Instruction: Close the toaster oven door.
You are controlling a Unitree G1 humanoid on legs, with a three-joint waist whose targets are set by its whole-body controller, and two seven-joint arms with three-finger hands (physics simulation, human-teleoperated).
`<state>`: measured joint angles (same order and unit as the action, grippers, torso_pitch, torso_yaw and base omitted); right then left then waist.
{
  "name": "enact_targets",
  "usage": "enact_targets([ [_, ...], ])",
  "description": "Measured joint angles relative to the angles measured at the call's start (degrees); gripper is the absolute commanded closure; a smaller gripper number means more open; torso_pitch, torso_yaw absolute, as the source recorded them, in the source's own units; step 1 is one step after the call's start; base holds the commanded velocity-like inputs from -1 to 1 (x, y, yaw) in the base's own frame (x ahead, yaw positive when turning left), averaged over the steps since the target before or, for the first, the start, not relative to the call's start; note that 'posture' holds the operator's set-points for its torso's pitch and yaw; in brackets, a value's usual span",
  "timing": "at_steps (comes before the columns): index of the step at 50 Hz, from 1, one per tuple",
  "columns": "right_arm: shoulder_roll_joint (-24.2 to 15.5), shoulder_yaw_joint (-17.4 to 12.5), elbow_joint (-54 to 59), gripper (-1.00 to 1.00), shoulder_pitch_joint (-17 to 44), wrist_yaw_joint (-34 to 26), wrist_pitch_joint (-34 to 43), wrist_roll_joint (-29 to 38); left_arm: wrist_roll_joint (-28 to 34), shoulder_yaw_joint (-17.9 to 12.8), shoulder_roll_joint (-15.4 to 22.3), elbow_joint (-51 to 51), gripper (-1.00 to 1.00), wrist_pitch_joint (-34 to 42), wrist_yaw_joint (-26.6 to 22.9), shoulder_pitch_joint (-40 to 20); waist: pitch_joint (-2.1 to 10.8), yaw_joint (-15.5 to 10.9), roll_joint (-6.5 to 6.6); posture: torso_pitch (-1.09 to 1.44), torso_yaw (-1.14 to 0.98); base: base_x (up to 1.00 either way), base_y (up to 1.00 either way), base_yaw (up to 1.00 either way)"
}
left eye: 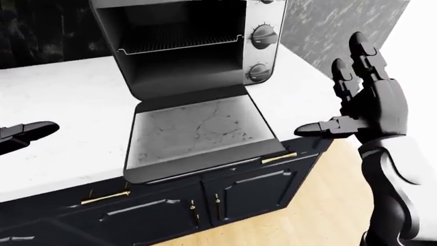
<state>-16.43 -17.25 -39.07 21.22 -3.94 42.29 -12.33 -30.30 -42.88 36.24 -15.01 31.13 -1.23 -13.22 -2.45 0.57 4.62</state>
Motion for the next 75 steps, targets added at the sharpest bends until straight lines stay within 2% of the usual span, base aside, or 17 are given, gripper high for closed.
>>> enact_targets([
  [5, 0.44, 1.11, 1.05, -1.0, -0.83, -0.71, 0.93, -0.66, 0.35, -0.21, -0.54, 1.06, -1.0, 0.74, 0.54, 0.58, -0.25, -0.86, -0.69, 0.0, 0.0, 0.11, 0.01, 0.0],
  [15, -0.36, 0.03, 0.13, -1.0, 0.31, -0.3, 0.27, -0.91, 0.12, -0.25, -0.28, 0.06, -1.0, 0.76, 0.44, 0.1, 0.34, -1.14, -7.18, 0.0, 0.0, 0.11, 0.0, 0.0],
  [17, -0.4, -0.68, 0.66, -1.0, -0.26, -0.08, 0.37, -0.76, -0.04, 0.53, -0.89, -0.06, -1.0, 0.81, 0.23, 0.36, -0.09, -0.45, -5.86, 0.0, 0.0, 0.11, 0.0, 0.0],
  [22, -0.65, -1.34, 1.34, -1.0, -0.14, 0.51, 1.14, -0.73, -0.2, 0.77, -0.7, 0.07, -1.0, 1.16, -0.14, 0.29, -0.01, -0.2, -4.45, 0.0, 0.0, 0.12, 0.0, 0.0],
  [27, -1.05, -1.3, 0.99, -1.0, 0.43, 0.54, -0.02, -1.19, -0.1, 0.05, -0.24, -0.75, -1.0, 0.56, 0.02, 0.02, -0.05, 0.13, 0.12, 0.0, 0.0, 0.13, 0.0, 0.0],
  [33, -0.59, 0.1, 2.24, -1.0, -0.09, 0.17, 0.56, -1.8, 0.34, -0.4, -0.51, 0.63, -1.0, 1.03, 0.46, 0.6, -0.18, -1.05, -1.07, 0.0, 0.0, 0.13, 0.0, 0.0],
  [38, -0.94, -0.66, 1.14, -1.0, 0.44, 0.57, -0.12, -1.62, 0.23, -0.41, -0.28, -0.22, -1.0, 0.69, 0.32, 0.33, -0.31, -1.22, -4.77, 0.0, 0.0, 0.13, 0.0, 0.0],
  [40, -1.12, -0.76, 1.05, -1.0, 0.7, 0.58, -0.31, -1.73, 0.23, -0.37, -0.14, -0.28, -1.0, 0.65, 0.32, 0.16, 0.22, -1.22, -7.01, 0.0, 0.0, 0.12, 0.0, 0.0],
  [42, -1.44, -1.35, 1.68, -1.0, 0.34, 0.74, -0.32, -1.6, 0.07, 0.29, -0.93, -0.54, -1.0, 0.68, 0.18, 0.33, 0.03, -0.36, -5.91, 0.0, 0.0, 0.11, 0.0, 0.0],
  [45, -1.61, -1.52, 3.08, -1.0, 0.51, 1.46, -1.01, -0.32, -0.2, 0.82, -0.76, -0.13, -1.0, 1.15, -0.13, 0.34, -0.52, 0.11, -5.69, 0.0, 0.0, 0.0, 0.0, 0.0],
  [49, -1.68, -1.23, 4.26, -1.0, 1.3, 2.36, -2.54, 1.06, -0.21, 0.51, -0.32, -0.41, -1.0, 1.1, -0.05, -0.07, -0.89, 0.52, -2.35, 0.0, 0.0, 0.0, 0.0, 0.0],
  [53, -1.18, 0.23, 7.04, -1.0, 1.67, 4.02, -3.57, 3.5, -0.19, -0.06, -0.22, -0.23, -1.0, 1.12, 0.22, 0.06, -0.72, 0.19, -3.26, 0.0, 0.0, 0.0, 0.0, 0.0],
  [62, -2.51, -3.07, 7.52, -1.0, 1.9, 7.42, -2.85, 0.85, -0.29, 0.84, -0.35, 0.26, -1.0, 1.45, 0.16, -0.28, 0.19, -0.44, -3.94, 0.0, 0.0, 0.0, 0.0, 0.28],
  [66, -2.71, -2.25, 7.0, -1.0, 1.99, 7.88, -2.63, 0.69, -0.44, 0.49, -0.15, -0.12, -1.0, 1.53, -0.13, 0.1, -0.09, -1.8, -4.46, 0.0, 0.0, 0.0, 0.0, 1.0],
  [71, -2.24, -1.05, 7.1, -1.0, 2.22, 7.05, -2.52, 0.33, 0.1, -1.13, 0.1, -0.31, -1.0, 0.79, 0.48, 0.23, -1.14, -2.86, -6.51, 0.0, 0.0, 0.0, 0.0, 1.0],
  [73, -2.2, -2.16, 7.91, -1.0, 2.02, 7.5, -2.37, 0.16, 0.03, -0.44, -0.32, -0.43, -1.0, 0.84, 0.39, 0.37, -0.87, -2.5, -6.29, 0.0, 0.0, 0.0, 0.0, 1.0],
  [75, -2.45, -2.93, 8.65, -1.0, 2.46, 8.94, -2.0, 0.33, -0.14, 0.19, -0.34, -0.28, -1.0, 1.1, 0.2, 0.27, -0.22, -2.81, -7.21, 0.0, 0.0, 0.0, 0.0, 0.5],
])
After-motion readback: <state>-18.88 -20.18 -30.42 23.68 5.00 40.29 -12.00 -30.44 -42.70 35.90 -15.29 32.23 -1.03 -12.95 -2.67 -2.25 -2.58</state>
